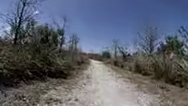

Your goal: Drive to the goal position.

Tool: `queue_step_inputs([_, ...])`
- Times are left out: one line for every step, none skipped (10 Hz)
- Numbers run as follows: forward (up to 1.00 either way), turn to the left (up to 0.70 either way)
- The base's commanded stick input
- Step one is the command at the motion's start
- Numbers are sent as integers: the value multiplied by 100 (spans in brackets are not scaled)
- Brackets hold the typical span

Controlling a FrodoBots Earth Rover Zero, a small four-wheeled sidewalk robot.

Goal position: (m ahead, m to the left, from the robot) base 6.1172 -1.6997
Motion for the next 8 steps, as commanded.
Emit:
queue_step_inputs([70,0])
queue_step_inputs([70,0])
queue_step_inputs([70,0])
queue_step_inputs([70,0])
queue_step_inputs([70,0])
queue_step_inputs([70,0])
queue_step_inputs([70,0])
queue_step_inputs([70,0])
